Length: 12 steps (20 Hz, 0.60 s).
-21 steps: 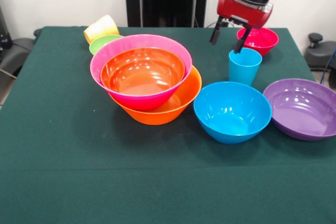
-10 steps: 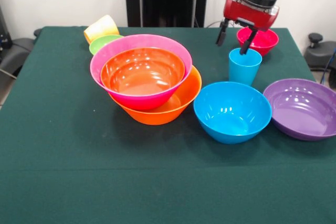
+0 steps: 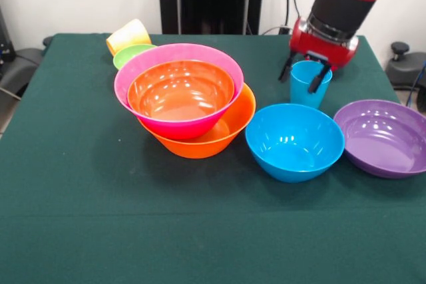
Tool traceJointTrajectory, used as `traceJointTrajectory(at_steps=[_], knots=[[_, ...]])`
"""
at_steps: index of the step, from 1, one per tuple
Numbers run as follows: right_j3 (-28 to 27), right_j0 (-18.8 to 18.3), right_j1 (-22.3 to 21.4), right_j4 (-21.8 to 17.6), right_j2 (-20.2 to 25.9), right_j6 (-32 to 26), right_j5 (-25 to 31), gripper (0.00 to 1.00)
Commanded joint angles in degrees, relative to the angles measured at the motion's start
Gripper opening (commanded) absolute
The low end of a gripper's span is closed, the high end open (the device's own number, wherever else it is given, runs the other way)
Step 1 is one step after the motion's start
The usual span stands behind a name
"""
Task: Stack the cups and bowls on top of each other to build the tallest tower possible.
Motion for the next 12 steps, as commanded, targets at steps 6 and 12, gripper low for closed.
traceJointTrajectory(at_steps=[6, 12], knots=[[-9.1, -0.2, 8.1, -0.7, 3.9, 3.9, 4.2, 1.00], [-7.0, -0.3, 6.2, -0.9, 4.1, 3.4, 3.6, 1.00]])
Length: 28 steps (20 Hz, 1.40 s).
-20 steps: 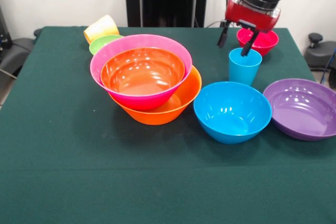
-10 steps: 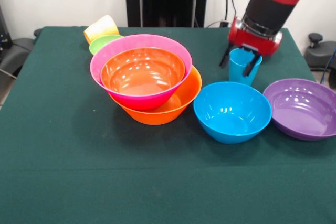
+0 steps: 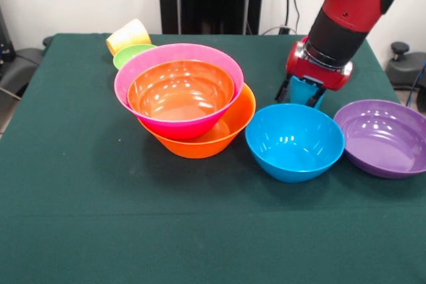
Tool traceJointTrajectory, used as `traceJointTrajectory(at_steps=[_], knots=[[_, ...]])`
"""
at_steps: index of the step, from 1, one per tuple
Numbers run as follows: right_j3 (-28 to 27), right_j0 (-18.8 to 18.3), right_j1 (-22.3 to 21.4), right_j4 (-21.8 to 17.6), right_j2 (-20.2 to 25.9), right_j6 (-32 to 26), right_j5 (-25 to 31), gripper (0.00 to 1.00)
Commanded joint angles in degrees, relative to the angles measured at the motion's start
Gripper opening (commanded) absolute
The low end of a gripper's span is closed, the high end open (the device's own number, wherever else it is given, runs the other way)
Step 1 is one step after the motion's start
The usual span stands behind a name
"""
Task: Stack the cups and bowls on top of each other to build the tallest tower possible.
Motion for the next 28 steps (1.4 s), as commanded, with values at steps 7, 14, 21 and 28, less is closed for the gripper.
traceJointTrajectory(at_steps=[7, 14, 21, 28], knots=[[4.6, 2.1, -9.3, -0.1, 3.2, 4.1, 8.7, 1.00], [9.9, 2.6, -15.0, -0.1, 3.5, 4.2, 8.6, 1.00], [16.7, 3.4, -19.2, -1.3, 3.4, 4.3, 6.3, 1.00], [21.9, 4.5, -18.6, -2.3, 3.3, 6.6, -1.9, 1.00]])
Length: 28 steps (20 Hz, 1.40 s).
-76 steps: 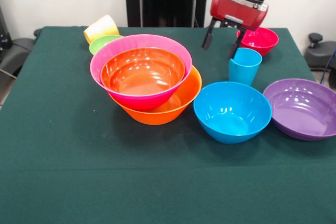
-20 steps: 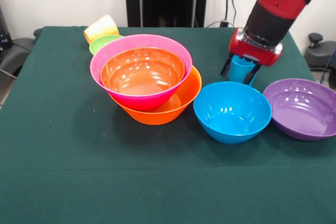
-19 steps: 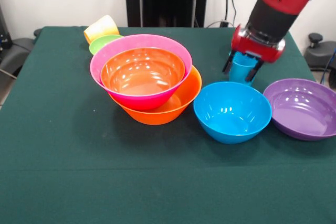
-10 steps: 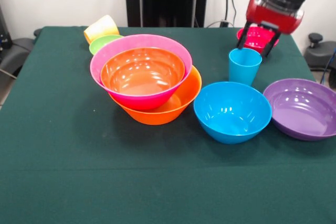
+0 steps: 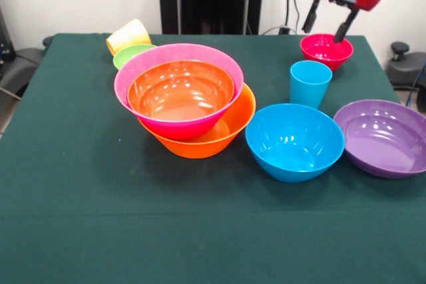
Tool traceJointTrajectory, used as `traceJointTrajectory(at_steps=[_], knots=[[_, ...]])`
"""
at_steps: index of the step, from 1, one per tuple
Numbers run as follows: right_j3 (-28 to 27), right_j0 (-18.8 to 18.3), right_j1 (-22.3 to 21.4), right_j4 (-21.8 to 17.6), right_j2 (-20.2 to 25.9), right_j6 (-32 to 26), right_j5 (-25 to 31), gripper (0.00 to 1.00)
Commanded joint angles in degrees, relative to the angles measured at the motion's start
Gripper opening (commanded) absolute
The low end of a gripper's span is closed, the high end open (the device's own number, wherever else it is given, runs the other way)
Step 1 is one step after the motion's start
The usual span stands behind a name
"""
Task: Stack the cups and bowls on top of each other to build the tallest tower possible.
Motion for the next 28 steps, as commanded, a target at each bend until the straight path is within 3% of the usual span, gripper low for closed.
traceJointTrajectory(at_steps=[1, 10, 16, 28], knots=[[9.5, 0.7, 0.4, -2.3, 4.0, 6.6, -6.5, 1.00], [2.8, 2.2, 11.3, -2.6, 1.2, 8.9, -13.6, 1.00], [-2.2, 3.0, 18.4, -0.7, -1.0, 9.3, -17.8, 1.00], [-2.9, 4.1, 21.7, 1.7, -2.0, 8.9, -20.7, 1.00]])
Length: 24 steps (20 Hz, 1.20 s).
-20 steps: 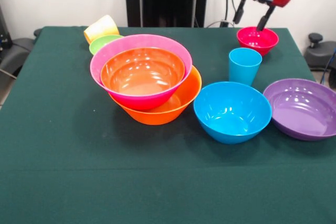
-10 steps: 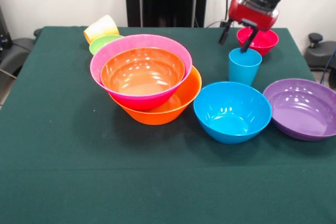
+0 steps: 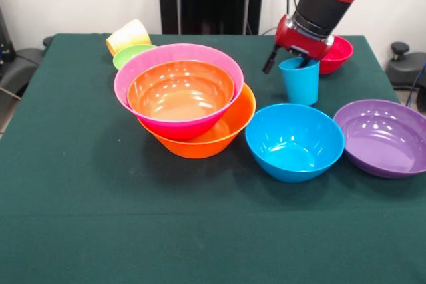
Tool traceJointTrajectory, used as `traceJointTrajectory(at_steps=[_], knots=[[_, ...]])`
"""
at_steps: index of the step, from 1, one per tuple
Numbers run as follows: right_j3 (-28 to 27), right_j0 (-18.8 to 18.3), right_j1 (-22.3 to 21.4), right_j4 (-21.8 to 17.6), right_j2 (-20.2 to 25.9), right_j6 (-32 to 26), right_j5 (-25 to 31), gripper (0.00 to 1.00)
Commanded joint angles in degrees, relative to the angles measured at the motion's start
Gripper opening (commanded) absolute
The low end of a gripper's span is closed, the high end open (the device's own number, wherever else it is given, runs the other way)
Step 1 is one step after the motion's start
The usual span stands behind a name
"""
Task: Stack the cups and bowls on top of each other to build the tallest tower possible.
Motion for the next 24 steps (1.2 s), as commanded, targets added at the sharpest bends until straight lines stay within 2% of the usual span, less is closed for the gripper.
traceJointTrajectory(at_steps=[1, 6, 7, 11, 15, 19, 21, 24], knots=[[-4.2, 0.0, 4.4, 1.6, 3.3, 8.9, -3.4, 1.00], [-4.0, -0.1, 4.2, 1.8, 3.4, 8.8, -3.2, 1.00], [-3.8, -0.2, 4.2, 1.8, 3.5, 8.9, -3.3, 0.00], [-2.8, -2.4, 2.7, 1.2, 6.5, 6.7, -2.2, 0.00], [-2.5, -0.9, 1.6, 1.1, 3.9, 7.8, -2.0, 0.00], [-0.7, -2.7, -1.2, 0.2, 5.5, 6.1, -1.5, 0.00], [1.5, -4.0, -4.6, -0.7, 6.3, 4.5, -0.5, 0.00], [9.2, -8.7, -16.2, -3.1, 9.0, 1.0, -1.1, 0.00]])
